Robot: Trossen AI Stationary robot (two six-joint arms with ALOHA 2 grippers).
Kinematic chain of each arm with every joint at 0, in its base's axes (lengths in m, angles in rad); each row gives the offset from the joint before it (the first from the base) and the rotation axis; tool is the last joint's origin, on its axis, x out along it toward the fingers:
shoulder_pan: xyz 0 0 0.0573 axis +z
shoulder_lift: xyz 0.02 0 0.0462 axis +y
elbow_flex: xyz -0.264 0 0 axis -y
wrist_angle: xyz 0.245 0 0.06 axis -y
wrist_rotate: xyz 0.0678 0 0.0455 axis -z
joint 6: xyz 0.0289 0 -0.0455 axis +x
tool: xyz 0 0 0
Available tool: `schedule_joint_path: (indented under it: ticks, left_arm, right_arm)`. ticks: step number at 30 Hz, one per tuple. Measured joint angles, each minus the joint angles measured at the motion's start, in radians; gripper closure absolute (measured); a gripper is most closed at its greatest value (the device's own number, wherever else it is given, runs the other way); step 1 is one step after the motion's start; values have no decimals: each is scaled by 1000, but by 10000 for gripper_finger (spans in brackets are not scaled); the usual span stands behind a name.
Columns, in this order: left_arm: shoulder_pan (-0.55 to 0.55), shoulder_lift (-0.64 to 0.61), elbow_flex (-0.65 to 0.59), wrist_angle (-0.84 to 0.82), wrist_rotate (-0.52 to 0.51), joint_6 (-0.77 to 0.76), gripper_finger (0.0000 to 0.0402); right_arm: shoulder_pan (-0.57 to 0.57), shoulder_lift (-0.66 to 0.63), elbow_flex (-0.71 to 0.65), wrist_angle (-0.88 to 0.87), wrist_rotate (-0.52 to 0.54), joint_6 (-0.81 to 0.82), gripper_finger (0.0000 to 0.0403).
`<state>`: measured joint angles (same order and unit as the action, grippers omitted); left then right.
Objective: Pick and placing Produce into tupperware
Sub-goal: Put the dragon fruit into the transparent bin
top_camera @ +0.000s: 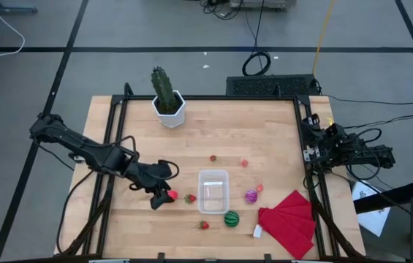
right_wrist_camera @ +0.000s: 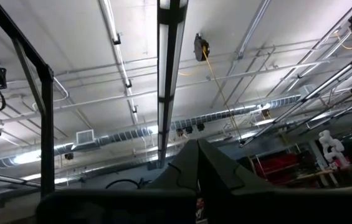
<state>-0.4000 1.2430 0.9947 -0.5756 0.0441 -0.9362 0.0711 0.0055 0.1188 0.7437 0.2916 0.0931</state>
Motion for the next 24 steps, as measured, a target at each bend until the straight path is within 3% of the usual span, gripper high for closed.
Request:
schedule_joint_path:
  ticks: [5,10,16,24]
  left_arm:
    - [-1,1,0,-115,0,-12,110]
    - [-1,8,0,-281,26,-180,110]
    - [1,33,0,-263,-20,-251,110]
    - [-9,145,-1,-181,58,-109,110]
  right_arm:
    - [0,0,0,0,0,7,403]
    - [0,0,1,-10,0,7,403]
    - [0,2,2,-51,0,4,403]
    - [0,4,2,-64,5,0,403]
